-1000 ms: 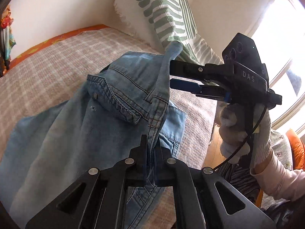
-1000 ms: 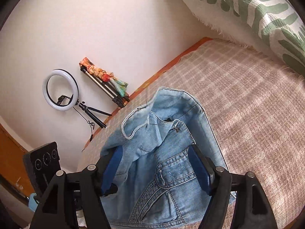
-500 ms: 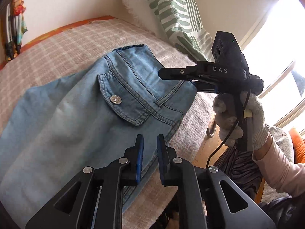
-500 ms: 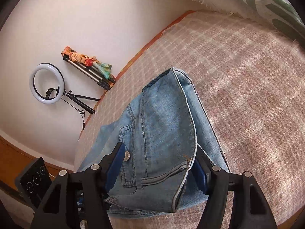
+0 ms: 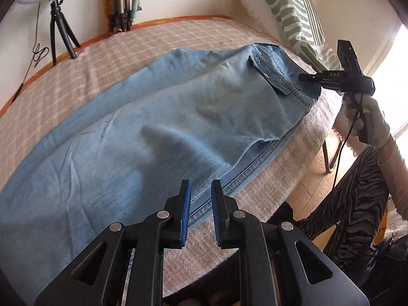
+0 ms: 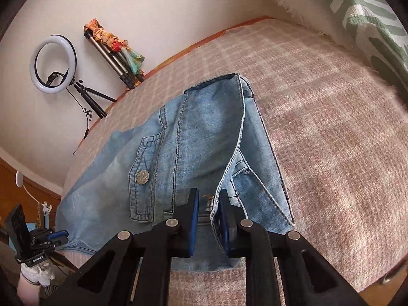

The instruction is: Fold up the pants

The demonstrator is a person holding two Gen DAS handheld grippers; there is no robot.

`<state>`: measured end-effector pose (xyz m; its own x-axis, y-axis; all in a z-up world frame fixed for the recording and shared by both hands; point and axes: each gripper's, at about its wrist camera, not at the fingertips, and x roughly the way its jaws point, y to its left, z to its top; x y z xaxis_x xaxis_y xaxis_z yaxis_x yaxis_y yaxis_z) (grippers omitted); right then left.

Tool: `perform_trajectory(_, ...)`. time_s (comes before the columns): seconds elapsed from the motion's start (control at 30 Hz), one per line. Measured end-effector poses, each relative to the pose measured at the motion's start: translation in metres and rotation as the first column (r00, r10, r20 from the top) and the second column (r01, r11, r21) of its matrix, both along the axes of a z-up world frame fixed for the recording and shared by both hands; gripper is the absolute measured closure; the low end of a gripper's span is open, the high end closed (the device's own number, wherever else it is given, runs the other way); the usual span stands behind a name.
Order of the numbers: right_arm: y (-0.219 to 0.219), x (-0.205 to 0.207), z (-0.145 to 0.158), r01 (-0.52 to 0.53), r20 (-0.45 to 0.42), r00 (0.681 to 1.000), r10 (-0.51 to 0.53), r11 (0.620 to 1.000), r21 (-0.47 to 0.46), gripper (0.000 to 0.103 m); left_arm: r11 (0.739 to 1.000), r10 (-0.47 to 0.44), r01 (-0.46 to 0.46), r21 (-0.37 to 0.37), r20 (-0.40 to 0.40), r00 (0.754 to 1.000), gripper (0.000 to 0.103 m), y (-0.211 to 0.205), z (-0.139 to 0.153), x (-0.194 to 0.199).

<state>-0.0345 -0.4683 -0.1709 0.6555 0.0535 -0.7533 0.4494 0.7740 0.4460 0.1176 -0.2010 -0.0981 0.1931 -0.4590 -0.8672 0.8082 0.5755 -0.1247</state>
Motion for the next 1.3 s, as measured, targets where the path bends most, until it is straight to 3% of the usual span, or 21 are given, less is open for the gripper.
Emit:
perform_trajectory(0.07, -0.008, -0.004, 0.004, 0.034, 0.009, 0.999, -0.034, 0.999, 0.009, 0.1, 1.0, -0.027, 0.027, 0.005, 0.039, 0.999, 0.063, -0.003, 0.001, -0.009)
perform_trajectory(0.17, -0.019, -0.011, 0.01, 0.052, 0.054, 0.997, -0.055, 0.996, 0.068, 0.101, 0.999, -0.054, 0.053, 0.011, 0.079, 0.995, 0.061, -0.011, -0.001, -0.013)
perform_trajectory(0.27, -0.021, -0.012, 0.013, 0.047, 0.039, 0.998, -0.049, 0.998, 0.037, 0.101, 0.993, -0.096, 0.084, 0.081, 0.154, 0.983, 0.061, -0.023, -0.012, -0.018)
perform_trajectory(0.37, -0.022, -0.01, 0.008, 0.045, 0.019, 0.999, -0.045, 0.998, 0.032, 0.101, 0.991, -0.103, 0.088, 0.097, 0.161, 0.982, 0.061, -0.028, -0.021, -0.017)
perform_trajectory(0.4, -0.021, -0.009, 0.007, 0.045, 0.012, 0.999, -0.045, 0.999, 0.026, 0.101, 0.992, -0.099, 0.085, 0.093, 0.159, 0.982, 0.062, -0.028, -0.023, -0.016)
perform_trajectory(0.43, -0.02, -0.008, 0.006, 0.046, 0.007, 0.999, -0.046, 0.999, 0.027, 0.101, 0.992, -0.101, 0.087, 0.092, 0.162, 0.982, 0.074, -0.027, -0.024, -0.016)
perform_trajectory(0.47, -0.021, -0.007, 0.005, 0.047, 0.001, 0.999, -0.047, 0.998, 0.029, 0.101, 0.991, -0.109, 0.095, 0.093, 0.159, 0.981, 0.098, -0.027, -0.025, -0.015)
perform_trajectory(0.5, -0.021, -0.005, 0.006, 0.046, -0.004, 0.999, -0.046, 0.999, 0.024, 0.101, 0.991, -0.113, 0.1, 0.088, 0.153, 0.982, 0.099, -0.027, -0.025, -0.015)
perform_trajectory(0.73, -0.014, -0.003, 0.055, -0.013, 0.024, 1.0, 0.016, 0.994, -0.108, 0.102, 0.995, -0.1, 0.102, -0.008, 0.128, 0.987, 0.1, -0.014, -0.007, -0.016)
perform_trajectory(0.87, -0.019, 0.003, 0.023, -0.027, -0.102, 0.995, 0.015, 0.993, -0.118, 0.102, 0.989, -0.147, 0.144, 0.031, 0.08, 0.986, 0.1, -0.018, -0.031, -0.027)
perform_trajectory(0.97, -0.016, 0.003, -0.001, -0.039, -0.178, 0.984, 0.017, 0.992, -0.12, 0.102, 0.987, -0.16, 0.156, 0.045, 0.097, 0.982, 0.1, -0.019, -0.037, -0.033)
perform_trajectory(1.1, -0.004, 0.003, 0.0, -0.096, -0.267, 0.963, 0.046, 0.979, -0.179, 0.1, 0.985, -0.17, 0.167, 0.042, 0.066, 0.983, 0.099, -0.013, -0.03, -0.03)
perform_trajectory(1.13, -0.004, 0.002, 0.004, -0.101, -0.285, 0.958, 0.04, 0.974, -0.201, 0.098, 0.985, -0.169, 0.167, 0.048, 0.062, 0.984, 0.099, -0.011, -0.027, -0.03)
perform_trajectory(1.2, -0.005, -0.003, 0.021, -0.097, -0.295, 0.955, 0.015, 0.959, -0.266, 0.083, 0.987, -0.158, 0.157, 0.029, 0.055, 0.986, 0.098, -0.007, -0.017, -0.031)
perform_trajectory(1.3, -0.002, -0.004, 0.057, -0.087, -0.227, 0.974, 0.006, 0.935, -0.345, 0.069, 0.99, -0.129, 0.131, -0.058, 0.045, 0.991, 0.097, -0.005, 0.003, -0.029)
